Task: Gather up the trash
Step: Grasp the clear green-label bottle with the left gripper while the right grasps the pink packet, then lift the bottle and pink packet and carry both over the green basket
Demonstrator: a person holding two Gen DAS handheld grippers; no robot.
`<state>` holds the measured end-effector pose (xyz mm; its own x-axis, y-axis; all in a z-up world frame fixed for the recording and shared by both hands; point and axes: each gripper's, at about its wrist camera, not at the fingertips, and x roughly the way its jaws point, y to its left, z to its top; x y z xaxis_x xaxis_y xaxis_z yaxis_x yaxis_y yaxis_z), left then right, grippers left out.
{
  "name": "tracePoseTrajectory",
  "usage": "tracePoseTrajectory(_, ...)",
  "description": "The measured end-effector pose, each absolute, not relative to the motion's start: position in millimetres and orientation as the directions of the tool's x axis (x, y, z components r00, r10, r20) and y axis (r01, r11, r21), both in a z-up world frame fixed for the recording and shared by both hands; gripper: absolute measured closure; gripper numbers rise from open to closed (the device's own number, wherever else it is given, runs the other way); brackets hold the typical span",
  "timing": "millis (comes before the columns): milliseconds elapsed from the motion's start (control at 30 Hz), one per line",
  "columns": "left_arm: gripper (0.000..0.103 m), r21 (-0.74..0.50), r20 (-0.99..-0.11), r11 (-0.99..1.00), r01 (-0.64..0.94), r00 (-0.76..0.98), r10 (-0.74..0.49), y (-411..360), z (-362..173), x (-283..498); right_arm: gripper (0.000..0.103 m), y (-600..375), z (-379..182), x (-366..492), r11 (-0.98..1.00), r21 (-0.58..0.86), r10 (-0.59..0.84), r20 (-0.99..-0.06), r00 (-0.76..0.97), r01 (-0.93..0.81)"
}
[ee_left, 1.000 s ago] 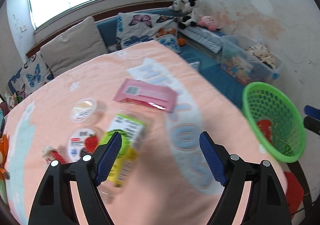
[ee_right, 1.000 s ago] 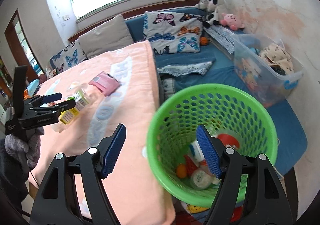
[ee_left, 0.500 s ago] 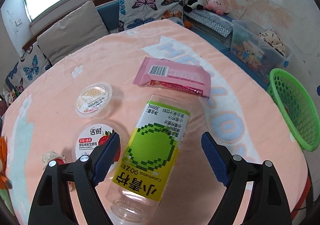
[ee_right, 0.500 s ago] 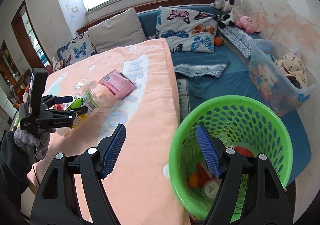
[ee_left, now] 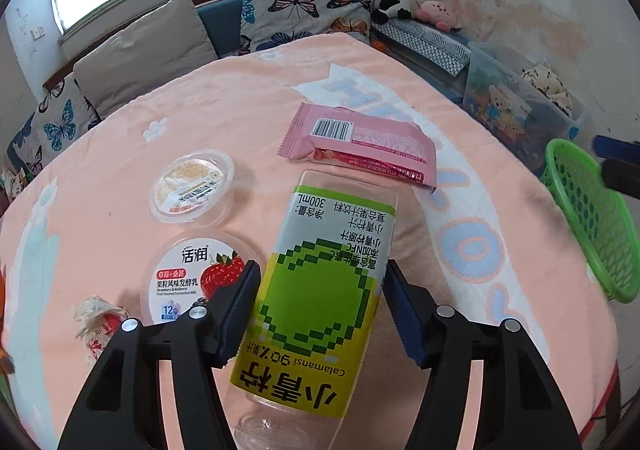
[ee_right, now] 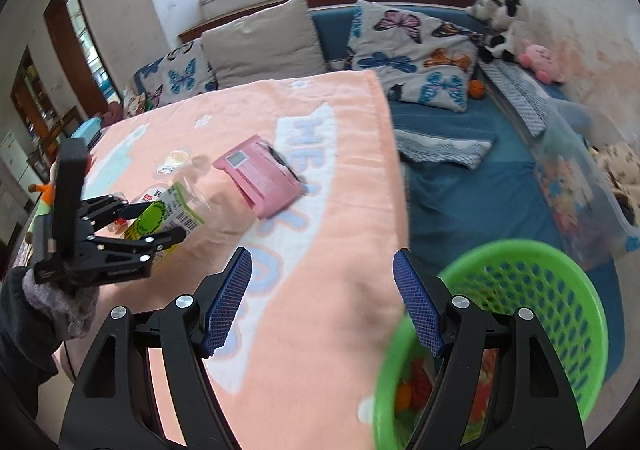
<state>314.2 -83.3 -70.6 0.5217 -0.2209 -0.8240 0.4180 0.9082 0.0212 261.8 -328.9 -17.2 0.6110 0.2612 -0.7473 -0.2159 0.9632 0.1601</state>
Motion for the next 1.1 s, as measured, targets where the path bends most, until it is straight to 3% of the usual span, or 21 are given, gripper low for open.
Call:
tracePoseTrajectory(500, 0.047, -0.100, -0.768, 0.940, 0.326, 0.575, -0.281, -35.2, -34.2, 292.9, 0.029, -268.6, -60.8, 355.4, 0.908, 0.180, 0.365, -0.784, 0.503, -0.380)
tracePoseTrajectory(900, 0.047, -0.145, -0.742, 0.947, 0.285, 0.602, -0.295, -14.2, -23.0, 279.8, 0.027, -235.9, -97.2, 403.5, 0.885, 0.136, 0.356, -0.813, 0.461, -0.444)
tracePoseTrajectory(1100, 0.047, -0.148, -0.740, 0.948, 0.280, 0.605, -0.295, -12.7, -22.9, 278.8, 0.037, -231.3, -96.4, 398.2, 0.891, 0.083, 0.316, -0.818, 0.480, -0.447)
